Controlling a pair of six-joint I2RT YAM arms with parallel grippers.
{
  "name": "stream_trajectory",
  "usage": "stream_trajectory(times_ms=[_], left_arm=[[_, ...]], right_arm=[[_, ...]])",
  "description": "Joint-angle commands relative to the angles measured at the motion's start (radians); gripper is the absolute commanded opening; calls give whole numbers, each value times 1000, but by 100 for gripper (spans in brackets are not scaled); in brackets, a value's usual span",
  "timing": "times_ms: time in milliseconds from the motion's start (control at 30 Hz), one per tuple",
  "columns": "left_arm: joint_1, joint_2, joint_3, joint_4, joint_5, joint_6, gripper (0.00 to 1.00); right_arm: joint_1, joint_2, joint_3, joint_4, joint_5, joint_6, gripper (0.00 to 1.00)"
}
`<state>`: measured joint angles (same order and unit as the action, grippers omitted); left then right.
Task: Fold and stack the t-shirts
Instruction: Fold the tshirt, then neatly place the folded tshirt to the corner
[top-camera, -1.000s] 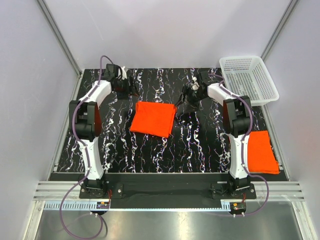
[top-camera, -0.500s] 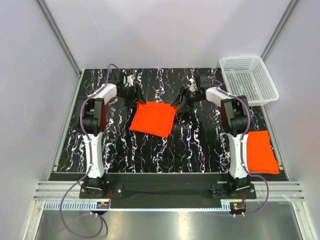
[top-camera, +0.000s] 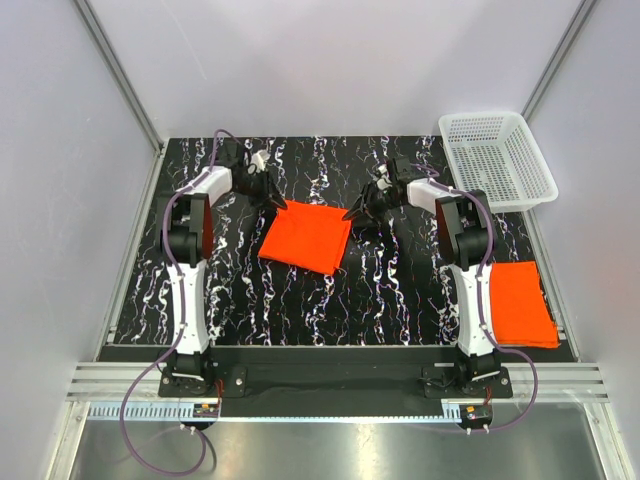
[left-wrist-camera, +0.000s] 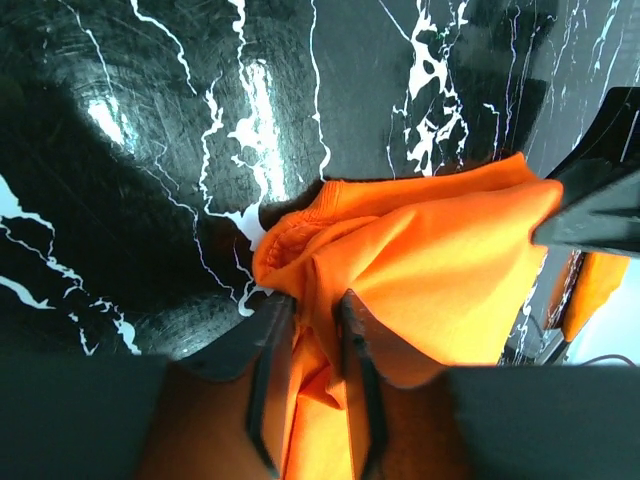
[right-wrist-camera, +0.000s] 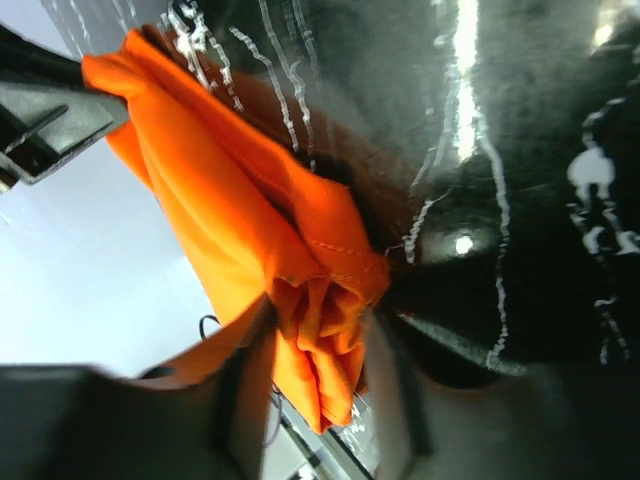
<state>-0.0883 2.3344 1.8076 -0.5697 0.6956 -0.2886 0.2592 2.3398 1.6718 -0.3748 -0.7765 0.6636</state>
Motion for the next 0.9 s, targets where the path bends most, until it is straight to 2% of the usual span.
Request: stream_trajectory(times_ms=[0,33,67,100,133,167,233,267,367,500,600,633,667,700,733,767,800,867], left_arm=[[9,-36,42,13,12,6,26],[9,-49,42,13,-36,9,27],[9,-75,42,10,-62,8,32],[12,-90,42,7,-91,6,51],[13,-105,44,-10,-166,2,54],[16,-140,44,-18,-206,2,59],[16,-187,36,-35,-302,-6,77],[16,-245,26,-33,-320,-9,81],[4,-382,-56,-18,-389,-56,86],[-10,-608,-336,57,-441,-188,86],[-22,-809,-601,166,-420,-383,85],[-28,-916,-676,245,-406,-508,84],[-45,-970,-830,295,-404,-579,84],[-59,-1028,-914,354,-404,-651,83],[-79,-1082,-991,458,-436,-796,84],[-134,-1183,-1127,500,-470,-869,86],[-171,-1230,-1190,539,-554,-1006,87],[-294,-1328,-1328,613,-646,-1125,88]], right_arm=[[6,10,31,34,26,40,38],[6,9,29,33,31,44,34],[8,6,25,34,37,47,33],[6,-8,11,33,52,50,33],[5,-13,5,31,57,51,35],[5,-19,-9,33,59,54,38],[0,-48,-30,30,72,62,50],[-1,-62,-41,24,77,62,59],[-2,-129,-83,-33,111,38,73],[-3,-223,-99,-128,169,-4,83],[-3,-295,-136,-165,183,-24,87],[-3,-315,-150,-167,187,-30,88],[-3,-336,-179,-168,195,-41,88],[-2,-373,-194,-170,209,-45,88],[-3,-390,-208,-168,217,-51,88],[-3,-422,-236,-168,230,-53,88],[-3,-436,-251,-168,235,-53,88],[-3,-468,-288,-168,249,-50,88]])
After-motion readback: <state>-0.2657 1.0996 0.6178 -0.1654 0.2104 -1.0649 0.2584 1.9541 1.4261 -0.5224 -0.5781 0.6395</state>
